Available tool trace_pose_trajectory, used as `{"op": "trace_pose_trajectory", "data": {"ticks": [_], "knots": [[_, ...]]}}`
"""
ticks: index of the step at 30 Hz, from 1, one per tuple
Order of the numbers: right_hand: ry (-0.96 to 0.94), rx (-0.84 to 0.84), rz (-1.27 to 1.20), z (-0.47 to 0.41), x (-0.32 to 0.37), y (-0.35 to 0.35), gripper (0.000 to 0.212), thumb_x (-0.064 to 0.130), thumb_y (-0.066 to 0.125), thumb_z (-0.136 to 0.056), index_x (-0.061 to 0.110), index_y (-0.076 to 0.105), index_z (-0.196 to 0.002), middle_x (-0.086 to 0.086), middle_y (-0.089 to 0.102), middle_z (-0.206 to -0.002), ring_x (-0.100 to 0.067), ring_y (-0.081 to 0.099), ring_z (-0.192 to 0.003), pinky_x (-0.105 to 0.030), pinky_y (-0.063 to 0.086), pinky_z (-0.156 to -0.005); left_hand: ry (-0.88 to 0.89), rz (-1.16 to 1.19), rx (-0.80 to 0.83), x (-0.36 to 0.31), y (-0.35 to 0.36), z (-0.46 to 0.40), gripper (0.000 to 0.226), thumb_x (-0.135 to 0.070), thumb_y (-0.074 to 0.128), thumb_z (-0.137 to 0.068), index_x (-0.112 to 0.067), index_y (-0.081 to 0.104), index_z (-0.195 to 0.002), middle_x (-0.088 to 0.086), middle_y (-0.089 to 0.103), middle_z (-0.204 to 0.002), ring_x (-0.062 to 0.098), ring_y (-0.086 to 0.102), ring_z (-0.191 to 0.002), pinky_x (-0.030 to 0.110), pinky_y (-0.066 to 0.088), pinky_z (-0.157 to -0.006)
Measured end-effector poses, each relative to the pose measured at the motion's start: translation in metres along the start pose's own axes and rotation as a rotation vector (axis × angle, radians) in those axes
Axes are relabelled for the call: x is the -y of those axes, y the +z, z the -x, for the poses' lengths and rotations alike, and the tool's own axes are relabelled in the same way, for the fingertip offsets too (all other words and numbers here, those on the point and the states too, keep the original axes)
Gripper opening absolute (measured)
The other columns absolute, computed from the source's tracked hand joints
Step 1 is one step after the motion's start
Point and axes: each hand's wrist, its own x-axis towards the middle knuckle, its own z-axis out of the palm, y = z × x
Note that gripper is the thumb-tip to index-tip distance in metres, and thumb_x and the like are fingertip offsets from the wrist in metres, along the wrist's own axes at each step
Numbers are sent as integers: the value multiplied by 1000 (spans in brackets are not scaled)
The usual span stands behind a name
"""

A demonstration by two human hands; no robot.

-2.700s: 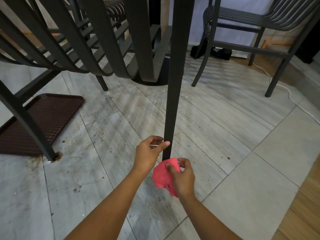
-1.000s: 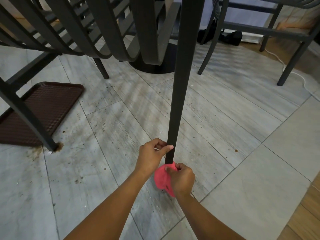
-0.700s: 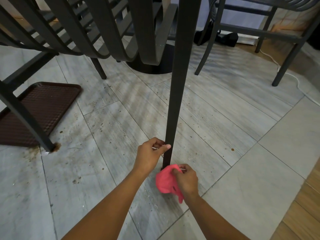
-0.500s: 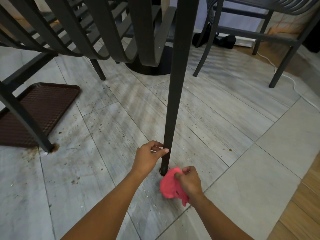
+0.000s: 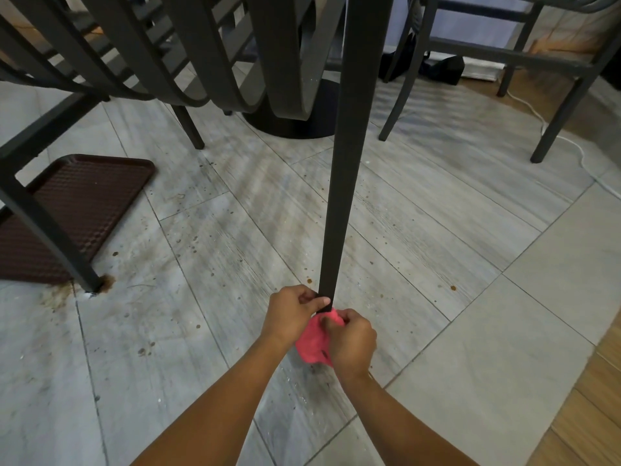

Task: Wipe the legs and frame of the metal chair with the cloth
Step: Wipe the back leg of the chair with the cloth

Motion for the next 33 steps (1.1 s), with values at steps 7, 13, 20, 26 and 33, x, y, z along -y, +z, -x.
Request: {"op": "trace_pose_trajectory", "data": {"ticks": [7,13,20,26,33], "knots": [[31,12,133,-3,-12,11,9,20,69,-80,14,66,-73,8,56,-56,-3,49,-48,-13,30,-42,-7,45,31,3,0,-2,10,-26,74,-78,-18,68,-79,-1,70,-77,13,69,-76,37,58,-77],[68,13,215,-6,-19,20,5,20,63,-82,18,63,-78,5,58,-63,-13,56,-58,-24,39,-49,10,43,22,2,0,0,12,-30,73,-78,-22,65,-78,-5,67,-76,14,68,-78,37,57,-77],[59,38,319,-7,-23,24,14,24,64,-83,24,53,-75,14,45,-58,-7,46,-53,-23,33,-47,16,44,18,2,1,0,13,-32,72,-79,-26,61,-76,-10,64,-73,12,66,-78,27,54,-73],[79,170,332,-12,-20,13,11,25,65,-81,18,62,-89,6,59,-71,-13,56,-64,-23,37,-52,-1,34,25,1,1,1,15,-34,71,-79,-22,62,-81,-5,66,-78,14,66,-81,27,53,-77],[147,217,150,-17,-24,-6,11,24,68,-80,15,63,-77,-3,67,-71,-18,64,-68,-37,55,-67,-38,14,49,-3,-2,7,17,-31,72,-80,-21,61,-87,-10,62,-78,7,62,-77,14,44,-65]]}}
